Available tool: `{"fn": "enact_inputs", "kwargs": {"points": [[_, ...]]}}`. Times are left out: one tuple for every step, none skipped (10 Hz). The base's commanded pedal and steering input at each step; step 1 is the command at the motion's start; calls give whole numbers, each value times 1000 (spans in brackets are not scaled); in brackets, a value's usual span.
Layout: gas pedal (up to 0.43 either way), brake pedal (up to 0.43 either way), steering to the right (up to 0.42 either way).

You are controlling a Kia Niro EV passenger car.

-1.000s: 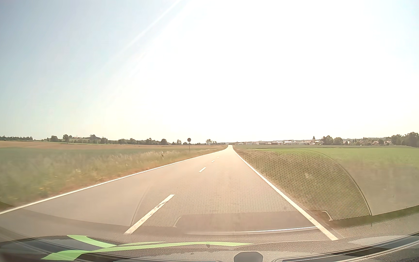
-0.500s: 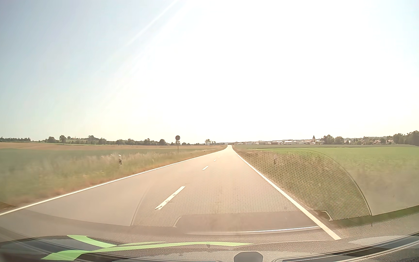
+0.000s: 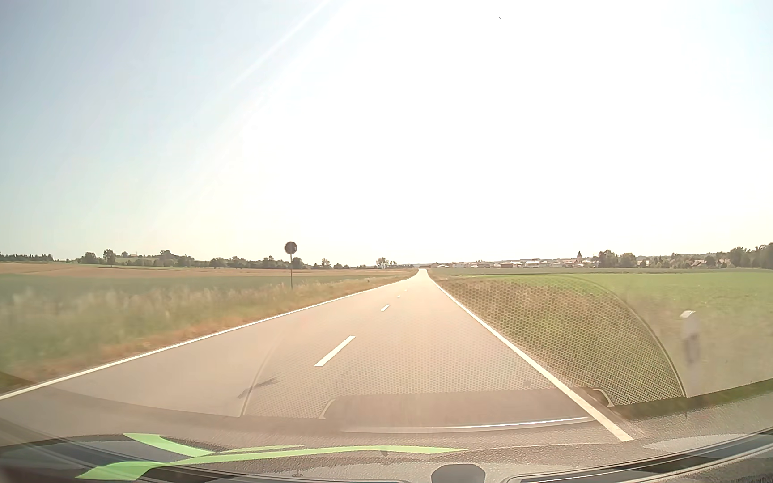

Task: Follow the waypoints while adhering to traffic rules and regulations

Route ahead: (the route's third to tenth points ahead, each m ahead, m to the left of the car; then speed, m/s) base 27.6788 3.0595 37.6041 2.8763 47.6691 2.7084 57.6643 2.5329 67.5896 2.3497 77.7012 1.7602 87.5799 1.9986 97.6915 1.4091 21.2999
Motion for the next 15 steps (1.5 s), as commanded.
{"fn": "enact_inputs", "kwargs": {"points": [[260,0,-1],[268,0,-1],[268,0,-1],[280,0,0],[287,0,0],[287,0,0],[287,0,0],[287,0,0],[280,0,0],[280,0,0],[287,0,0],[287,0,0],[287,0,0],[299,0,0],[299,0,0]]}}
